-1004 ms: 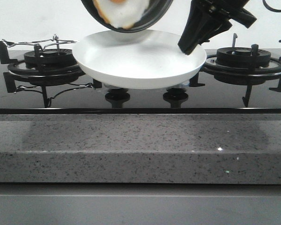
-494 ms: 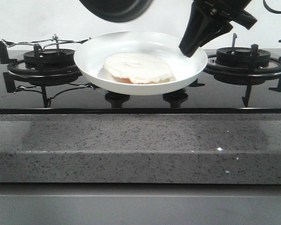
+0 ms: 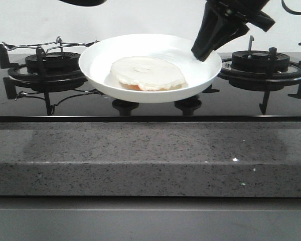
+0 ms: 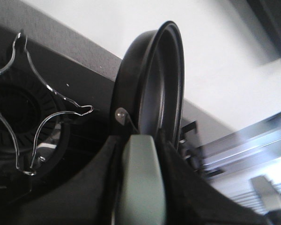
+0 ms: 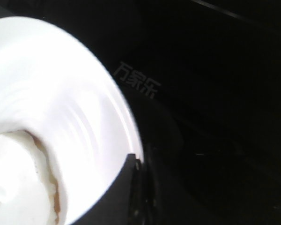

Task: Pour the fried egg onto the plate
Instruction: 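Carry the empty pan back toward its burner with the left gripper, then lower the pan onto the burner and release the handle with the left gripper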

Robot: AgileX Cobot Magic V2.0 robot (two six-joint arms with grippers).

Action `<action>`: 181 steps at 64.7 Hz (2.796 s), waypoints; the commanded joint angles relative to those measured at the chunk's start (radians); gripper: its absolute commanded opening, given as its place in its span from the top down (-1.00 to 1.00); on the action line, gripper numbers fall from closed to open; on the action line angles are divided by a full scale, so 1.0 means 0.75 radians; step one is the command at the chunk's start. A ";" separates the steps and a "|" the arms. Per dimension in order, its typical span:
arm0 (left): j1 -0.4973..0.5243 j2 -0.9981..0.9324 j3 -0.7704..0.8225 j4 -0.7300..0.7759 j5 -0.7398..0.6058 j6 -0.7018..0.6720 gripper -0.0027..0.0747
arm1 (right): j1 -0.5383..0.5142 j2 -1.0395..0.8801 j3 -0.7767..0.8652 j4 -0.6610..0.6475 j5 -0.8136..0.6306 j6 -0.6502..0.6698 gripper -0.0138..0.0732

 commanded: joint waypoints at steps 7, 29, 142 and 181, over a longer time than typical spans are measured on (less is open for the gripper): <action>0.162 0.099 -0.008 -0.394 0.166 0.054 0.98 | -0.002 -0.075 -0.039 0.065 -0.043 -0.003 0.84; 0.182 0.332 -0.014 -0.487 0.262 0.054 0.98 | -0.003 -0.075 -0.039 0.065 -0.043 -0.003 0.84; 0.228 0.443 -0.012 -0.233 0.423 0.010 -0.32 | -0.003 -0.075 -0.039 0.065 -0.043 -0.003 0.84; 0.244 0.406 -0.012 -0.041 0.591 0.033 0.44 | -0.003 -0.075 -0.039 0.065 -0.043 -0.003 0.84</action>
